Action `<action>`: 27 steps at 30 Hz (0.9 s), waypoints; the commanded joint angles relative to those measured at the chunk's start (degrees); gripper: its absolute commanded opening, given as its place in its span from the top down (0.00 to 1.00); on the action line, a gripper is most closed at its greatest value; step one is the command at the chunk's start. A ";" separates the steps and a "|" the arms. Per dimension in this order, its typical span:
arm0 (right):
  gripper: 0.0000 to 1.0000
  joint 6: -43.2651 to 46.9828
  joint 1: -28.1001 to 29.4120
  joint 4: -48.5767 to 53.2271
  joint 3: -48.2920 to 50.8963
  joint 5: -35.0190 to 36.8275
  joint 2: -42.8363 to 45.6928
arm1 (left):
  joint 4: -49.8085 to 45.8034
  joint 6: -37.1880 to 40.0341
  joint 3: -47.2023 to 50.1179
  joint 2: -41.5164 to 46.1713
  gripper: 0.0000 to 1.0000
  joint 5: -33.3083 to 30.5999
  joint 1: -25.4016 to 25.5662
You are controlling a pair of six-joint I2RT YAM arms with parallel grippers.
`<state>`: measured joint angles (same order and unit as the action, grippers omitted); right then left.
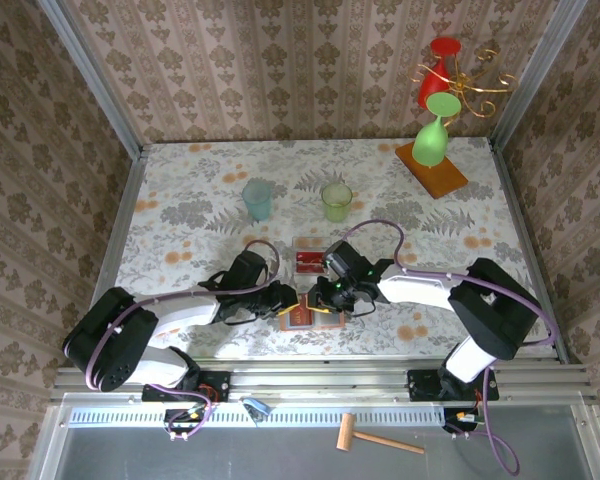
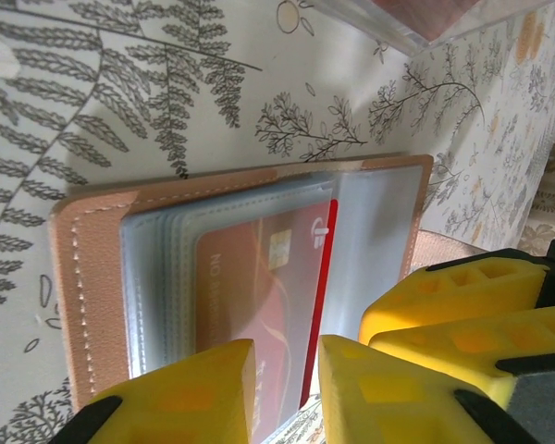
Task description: Take the credit cards out of the card holder
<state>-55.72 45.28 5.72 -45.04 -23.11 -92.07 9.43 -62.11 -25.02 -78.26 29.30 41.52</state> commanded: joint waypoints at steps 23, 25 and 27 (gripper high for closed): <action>0.84 -0.61 1.15 -2.03 -2.27 -1.10 -4.35 | -0.64 1.28 1.09 0.83 0.77 -0.67 -0.67; 0.84 -0.61 1.19 -1.62 -2.16 -0.80 -4.26 | -0.66 1.31 1.09 0.83 0.77 -0.67 -0.66; 0.81 -0.43 1.21 -0.92 -2.16 -0.37 -4.25 | -0.79 1.41 1.08 0.83 0.77 -0.68 -0.65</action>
<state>-55.90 46.02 3.86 -46.19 -23.59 -95.64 9.41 -61.91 -24.38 -78.26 29.10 41.15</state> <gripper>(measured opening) 0.176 0.229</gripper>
